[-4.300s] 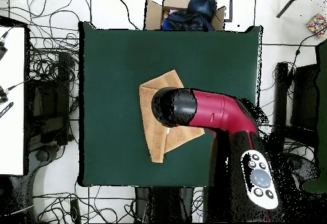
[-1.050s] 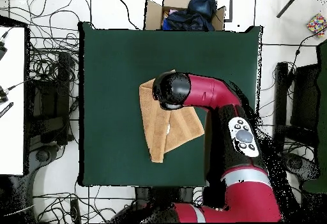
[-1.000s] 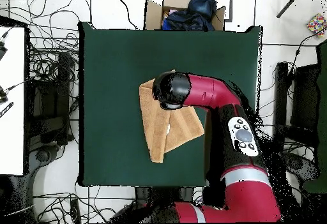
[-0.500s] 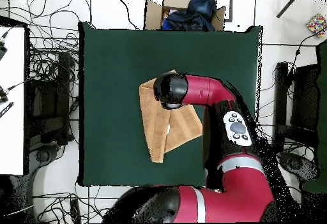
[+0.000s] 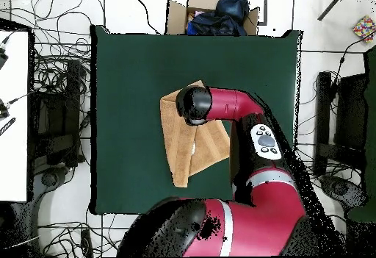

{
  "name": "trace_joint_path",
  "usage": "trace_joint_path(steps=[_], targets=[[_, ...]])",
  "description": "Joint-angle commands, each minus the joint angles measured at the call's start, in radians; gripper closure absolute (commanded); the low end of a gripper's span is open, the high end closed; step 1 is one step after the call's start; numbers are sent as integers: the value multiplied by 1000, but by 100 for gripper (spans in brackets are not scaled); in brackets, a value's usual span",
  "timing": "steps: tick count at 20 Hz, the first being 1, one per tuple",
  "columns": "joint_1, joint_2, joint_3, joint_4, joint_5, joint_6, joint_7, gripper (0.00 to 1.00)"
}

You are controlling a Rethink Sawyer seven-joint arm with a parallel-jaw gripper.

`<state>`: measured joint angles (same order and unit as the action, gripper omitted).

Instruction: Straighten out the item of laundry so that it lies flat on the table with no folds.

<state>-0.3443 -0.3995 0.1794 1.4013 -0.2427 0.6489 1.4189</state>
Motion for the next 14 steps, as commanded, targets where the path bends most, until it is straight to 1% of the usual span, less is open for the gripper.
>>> trace_joint_path(steps=[1, 5, 11, 14], targets=[[17, 14, 44, -33, -14, -10, 62, 0], [9, -17, 55, -34, 12, 44, 56, 0], [7, -31, 62, -41, 27, 69, 59, 0], [4, -31, 63, -35, 25, 57, 58, 0]])
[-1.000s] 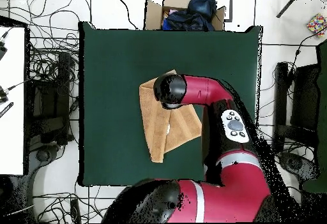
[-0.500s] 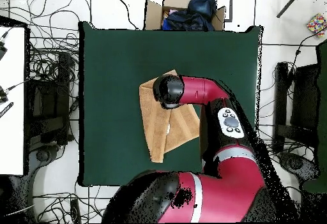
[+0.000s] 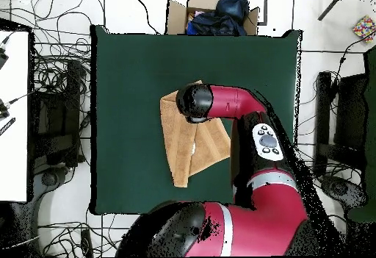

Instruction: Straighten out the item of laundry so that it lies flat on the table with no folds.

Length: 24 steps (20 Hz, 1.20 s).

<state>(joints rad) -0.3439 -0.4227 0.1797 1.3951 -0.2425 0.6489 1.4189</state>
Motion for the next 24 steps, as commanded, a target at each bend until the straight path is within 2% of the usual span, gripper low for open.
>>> trace_joint_path(steps=[1, 7, 16, 24], targets=[[3, -9, 64, -27, 25, 56, 58, 0], [10, -14, 62, -43, 39, 87, 68, 0], [32, 104, 40, -41, -3, -62, 118, 0], [29, 116, 40, -12, 7, -115, 138, 0]])
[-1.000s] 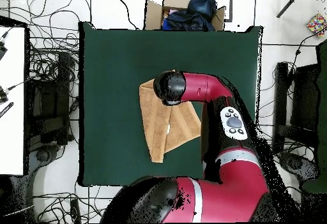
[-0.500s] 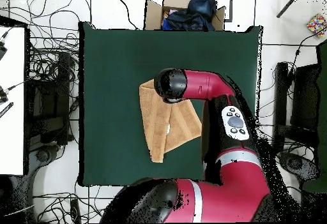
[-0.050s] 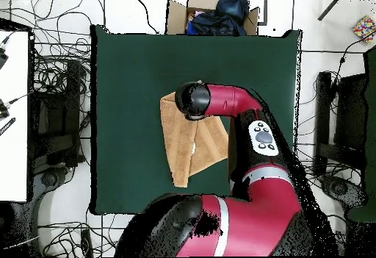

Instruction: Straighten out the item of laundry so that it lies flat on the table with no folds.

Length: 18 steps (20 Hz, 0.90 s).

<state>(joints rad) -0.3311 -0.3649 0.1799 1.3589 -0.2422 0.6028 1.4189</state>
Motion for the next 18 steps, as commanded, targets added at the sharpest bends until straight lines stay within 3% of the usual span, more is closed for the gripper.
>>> trace_joint_path(steps=[1, 18], targets=[[18, 62, 39, 23, 8, -72, 139, 0], [0, 35, 45, 69, 12, -81, 121, 0]])
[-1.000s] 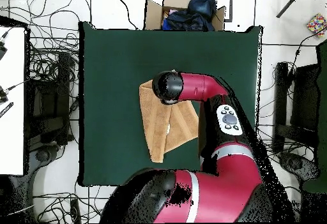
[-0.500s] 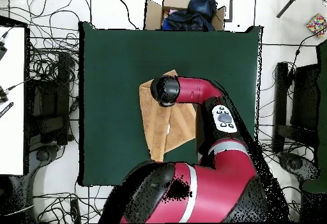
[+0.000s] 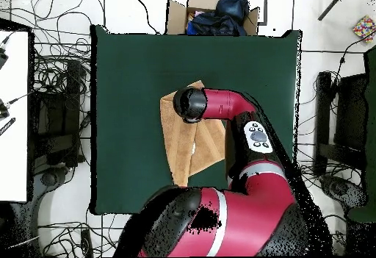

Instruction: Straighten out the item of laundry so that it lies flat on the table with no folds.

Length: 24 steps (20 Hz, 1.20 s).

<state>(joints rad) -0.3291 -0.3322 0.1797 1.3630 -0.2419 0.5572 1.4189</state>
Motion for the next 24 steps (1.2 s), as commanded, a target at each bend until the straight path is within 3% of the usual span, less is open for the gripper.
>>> trace_joint_path(steps=[1, 11, 24], targets=[[0, 4, 44, 58, 12, -29, 120, 0], [-10, -139, 48, 175, 33, 29, 115, 0], [-29, -175, 62, 201, 46, 50, 95, 0]])
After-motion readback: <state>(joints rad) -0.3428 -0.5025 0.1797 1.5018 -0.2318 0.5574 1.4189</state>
